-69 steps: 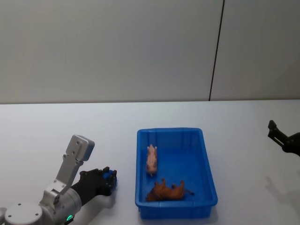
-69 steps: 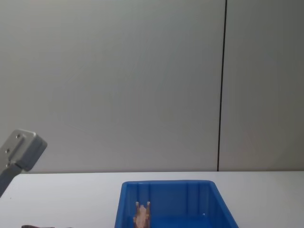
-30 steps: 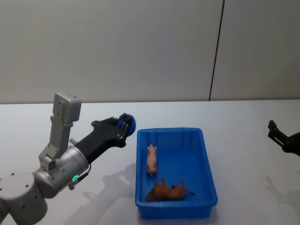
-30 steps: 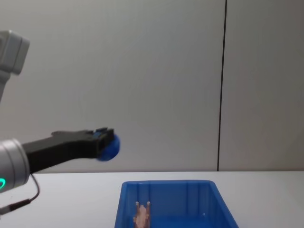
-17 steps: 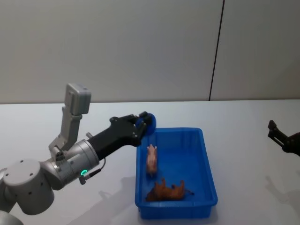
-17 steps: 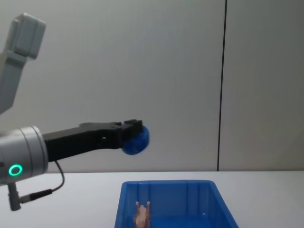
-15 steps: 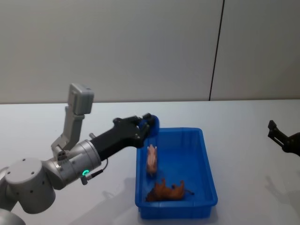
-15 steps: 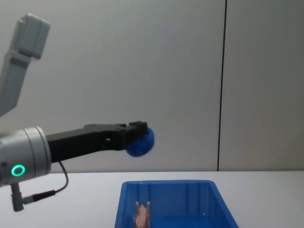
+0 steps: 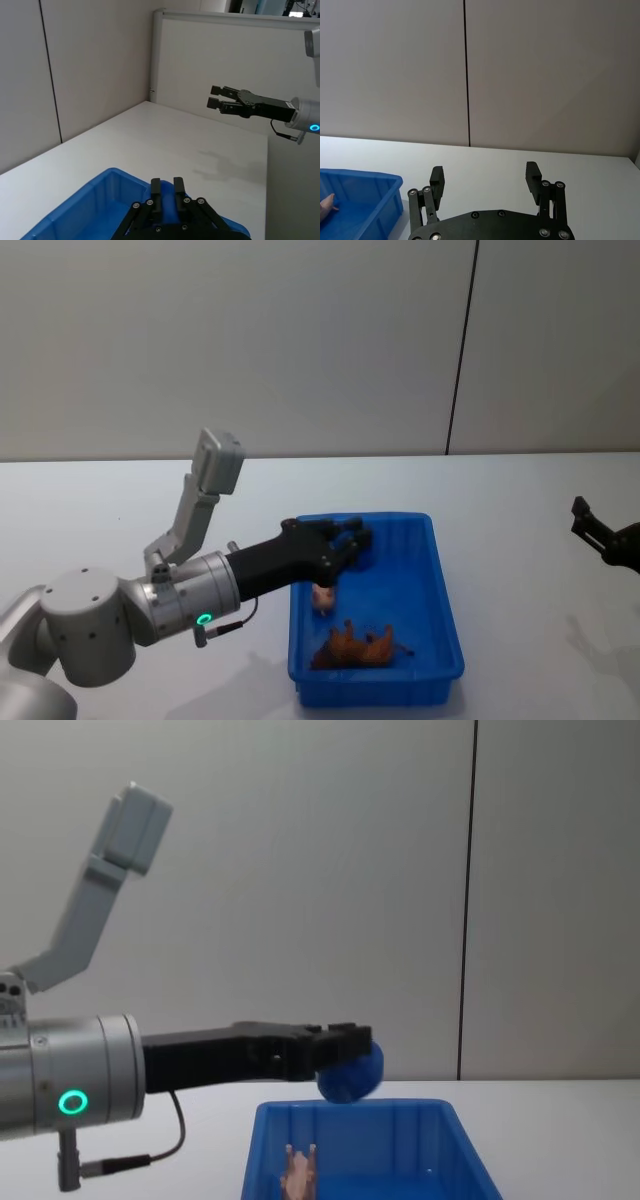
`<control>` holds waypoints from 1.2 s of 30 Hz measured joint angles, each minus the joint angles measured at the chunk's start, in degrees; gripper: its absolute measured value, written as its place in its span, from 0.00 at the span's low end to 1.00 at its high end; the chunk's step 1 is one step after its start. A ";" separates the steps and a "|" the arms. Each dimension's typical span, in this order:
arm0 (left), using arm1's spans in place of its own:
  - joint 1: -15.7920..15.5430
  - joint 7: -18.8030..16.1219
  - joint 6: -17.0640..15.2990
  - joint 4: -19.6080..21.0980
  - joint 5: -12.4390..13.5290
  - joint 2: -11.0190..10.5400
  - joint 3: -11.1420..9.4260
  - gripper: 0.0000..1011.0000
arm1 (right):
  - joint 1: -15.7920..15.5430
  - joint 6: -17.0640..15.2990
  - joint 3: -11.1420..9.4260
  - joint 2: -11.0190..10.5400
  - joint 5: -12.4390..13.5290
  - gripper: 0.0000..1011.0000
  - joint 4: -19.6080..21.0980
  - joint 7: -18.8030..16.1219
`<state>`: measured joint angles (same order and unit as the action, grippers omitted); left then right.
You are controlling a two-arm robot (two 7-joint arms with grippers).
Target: Pick up the two dolls from the table and place them into the box.
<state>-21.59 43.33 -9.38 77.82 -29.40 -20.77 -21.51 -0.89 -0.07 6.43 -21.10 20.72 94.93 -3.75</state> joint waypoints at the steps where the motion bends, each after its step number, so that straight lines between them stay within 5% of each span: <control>1: -0.14 0.42 -0.29 -0.21 0.17 0.10 -0.13 0.18 | 0.00 0.00 0.00 0.00 0.00 0.99 0.00 0.00; 19: -0.68 2.08 -1.54 -1.09 0.87 0.39 -0.85 0.72 | 0.00 0.00 0.00 0.00 0.00 0.99 0.00 0.00; 27: 0.66 -2.12 0.16 1.26 -0.02 -0.70 -0.27 0.95 | 0.00 0.00 0.00 0.00 0.00 0.99 0.00 0.00; 36: 3.00 -8.72 2.71 5.18 -0.78 -2.62 0.84 0.99 | 0.00 0.00 0.00 0.00 0.00 0.99 0.00 0.00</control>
<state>-18.58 34.61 -6.66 83.00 -30.19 -23.40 -20.67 -0.89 -0.07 6.43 -21.10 20.72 94.92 -3.75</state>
